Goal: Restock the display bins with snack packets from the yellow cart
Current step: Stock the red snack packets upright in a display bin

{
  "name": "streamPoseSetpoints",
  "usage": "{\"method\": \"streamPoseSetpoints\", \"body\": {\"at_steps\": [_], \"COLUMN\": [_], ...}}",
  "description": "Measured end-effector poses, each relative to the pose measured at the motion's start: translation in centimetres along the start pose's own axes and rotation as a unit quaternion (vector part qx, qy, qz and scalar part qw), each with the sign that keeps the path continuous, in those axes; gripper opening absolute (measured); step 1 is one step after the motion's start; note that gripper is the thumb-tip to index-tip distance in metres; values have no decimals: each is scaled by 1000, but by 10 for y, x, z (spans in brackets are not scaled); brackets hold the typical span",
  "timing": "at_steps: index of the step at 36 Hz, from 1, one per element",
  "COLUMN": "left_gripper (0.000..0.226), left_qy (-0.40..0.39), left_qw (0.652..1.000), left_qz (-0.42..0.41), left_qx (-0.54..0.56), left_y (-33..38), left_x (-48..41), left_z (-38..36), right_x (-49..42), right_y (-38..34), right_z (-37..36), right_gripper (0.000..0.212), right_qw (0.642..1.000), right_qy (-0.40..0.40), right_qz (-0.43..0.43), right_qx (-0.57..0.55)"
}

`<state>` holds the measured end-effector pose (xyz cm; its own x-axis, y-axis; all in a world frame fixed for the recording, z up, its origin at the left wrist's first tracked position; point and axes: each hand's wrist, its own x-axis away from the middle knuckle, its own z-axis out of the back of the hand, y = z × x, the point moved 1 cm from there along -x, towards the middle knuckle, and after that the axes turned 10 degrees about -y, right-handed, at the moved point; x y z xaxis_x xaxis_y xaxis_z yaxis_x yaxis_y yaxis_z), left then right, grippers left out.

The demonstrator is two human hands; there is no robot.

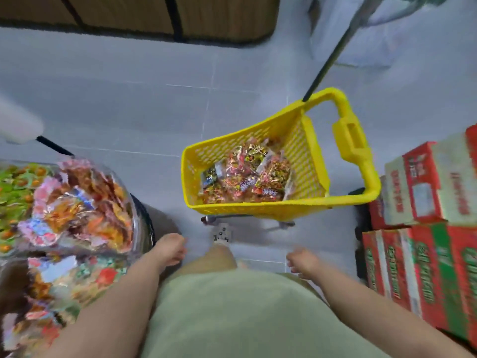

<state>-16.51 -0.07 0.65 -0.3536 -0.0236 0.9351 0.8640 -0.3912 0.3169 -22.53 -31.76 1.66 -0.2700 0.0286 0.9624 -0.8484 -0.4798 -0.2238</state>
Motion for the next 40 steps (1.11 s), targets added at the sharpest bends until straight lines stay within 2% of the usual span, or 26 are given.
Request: {"method": "streamPoseSetpoints", "body": {"at_steps": [5, 9, 13, 17, 20, 21, 22, 24, 27, 31, 34, 38, 40], "left_gripper": [9, 15, 19, 15, 11, 11, 11, 12, 19, 13, 15, 23, 23], "left_qy": [-3, -24, -41, -55, -40, -32, -24, -9, 1, 11, 32, 34, 29], "left_qw": [998, 996, 992, 992, 994, 995, 995, 997, 999, 1000, 998, 997, 999], "left_qz": [4, 13, 14, 13, -1, -5, -8, -11, -14, 1, 24, 35, 26], "left_qx": [-59, -89, -117, -116, -101, -97, -94, -80, -47, 9, 44, 51, 38], "left_y": [42, 75, 112, 145, 164, 169, 174, 181, 184, 180, 170, 153, 147], "left_x": [-29, -50, -66, -84, -98, -102, -107, -115, -126, -140, -153, -169, -175], "left_z": [7, 17, 33, 49, 64, 70, 75, 86, 98, 106, 107, 103, 99], "right_x": [-11, -19, -25, -38, -47, -53, -59, -74, -96, -131, -162, -201, -217], "right_y": [-29, -65, -109, -154, -188, -197, -206, -223, -246, -275, -297, -315, -319], "right_z": [12, 25, 34, 47, 54, 56, 58, 60, 59, 47, 30, 8, 0], "right_gripper": [26, 25, 26, 17, 24, 19, 14, 22, 19, 24, 29, 13, 15], "right_qw": [997, 992, 992, 988, 982, 981, 982, 989, 995, 996, 994, 990, 990], "right_qy": [-13, 10, 5, 0, -14, -22, -28, -34, -59, -68, -83, -54, -25], "right_qz": [6, 17, 16, 33, 27, 33, 41, 49, 45, 43, 47, 56, 51], "right_qx": [-71, -122, -127, -153, -184, -188, -182, -135, -70, -24, 59, 118, 127]}}
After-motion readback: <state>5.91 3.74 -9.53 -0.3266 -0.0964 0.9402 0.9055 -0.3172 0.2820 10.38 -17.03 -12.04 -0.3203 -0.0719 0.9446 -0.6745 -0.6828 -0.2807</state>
